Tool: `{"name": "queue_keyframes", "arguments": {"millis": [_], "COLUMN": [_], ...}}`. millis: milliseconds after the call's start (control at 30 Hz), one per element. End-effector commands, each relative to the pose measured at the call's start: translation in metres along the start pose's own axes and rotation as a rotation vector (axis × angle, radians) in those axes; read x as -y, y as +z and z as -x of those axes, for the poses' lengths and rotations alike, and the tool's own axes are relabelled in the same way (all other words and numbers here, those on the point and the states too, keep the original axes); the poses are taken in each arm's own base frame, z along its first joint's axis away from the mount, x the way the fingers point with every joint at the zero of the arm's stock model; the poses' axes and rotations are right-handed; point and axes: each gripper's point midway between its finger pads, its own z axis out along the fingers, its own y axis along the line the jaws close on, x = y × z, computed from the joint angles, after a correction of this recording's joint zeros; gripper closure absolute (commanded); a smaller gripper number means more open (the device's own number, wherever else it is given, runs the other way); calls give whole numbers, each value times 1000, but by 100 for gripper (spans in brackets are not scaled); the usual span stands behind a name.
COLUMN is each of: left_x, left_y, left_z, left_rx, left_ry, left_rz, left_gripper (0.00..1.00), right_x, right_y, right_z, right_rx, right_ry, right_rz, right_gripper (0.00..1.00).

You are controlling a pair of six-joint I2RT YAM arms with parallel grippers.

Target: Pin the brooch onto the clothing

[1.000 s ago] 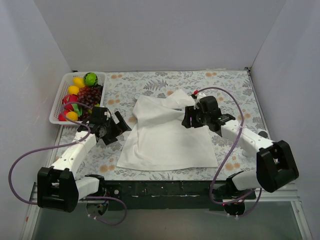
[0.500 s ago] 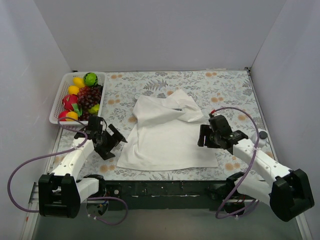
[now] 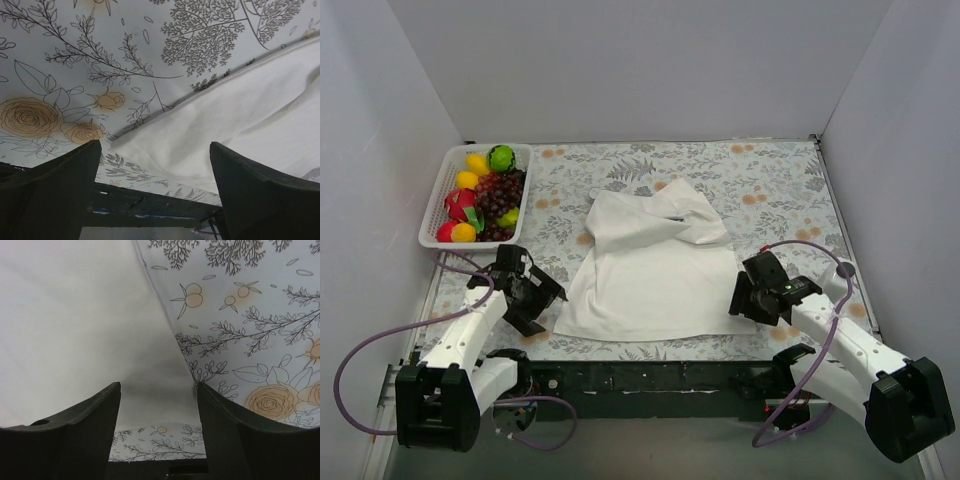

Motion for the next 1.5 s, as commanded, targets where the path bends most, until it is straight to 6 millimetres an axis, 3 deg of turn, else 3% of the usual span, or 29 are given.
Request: {"name": "queue_keyframes", "arguments": {"millis": [0,267,333,533,633,667,733,767,833,867,1000,1100,1167,1300,1467], "left_x": [-4,-6,-7,-9,-9,-7,-6,-5,-1,4,20,41,54,97,173], "left_y": [6,17,22,32,36,35,35,33,31,28,18,5,-3,-28,-79], "left_z": [-1,-10,-16,-33,-35,-36,-36,-37,-36,-34,-26,-13,-4,20,49], "left_rx": [-11,-73,-108,-161,-165,-169,-170,-167,-161,-149,-112,-57,-21,72,182], "left_ry": [-24,3,11,48,47,47,53,58,65,72,105,144,181,246,372], "left_rz": [16,25,23,43,37,30,20,7,-20,-41,-106,-164,-195,-308,-515], "left_gripper": [12,24,38,53,70,82,95,100,100,100,100,100,100,100,100], "right_x": [5,-2,-5,-5,-9,-10,-12,-13,-19,-20,-25,-33,-44,-69,-113], "right_y": [0,7,10,15,16,16,16,17,17,17,14,5,-8,-39,-91], "right_z": [-17,-34,-43,-53,-56,-54,-56,-56,-54,-53,-40,-13,14,73,149], "right_rx": [-60,-154,-192,-224,-232,-227,-231,-230,-224,-222,-196,-114,-32,165,407], "right_ry": [66,69,69,67,69,65,57,51,34,29,-12,-38,-69,-105,-169], "right_rz": [-14,14,37,52,81,90,106,117,147,153,156,161,178,238,357], "right_gripper": [30,31,31,36,40,44,49,69,93,99,99,99,99,99,99]}}
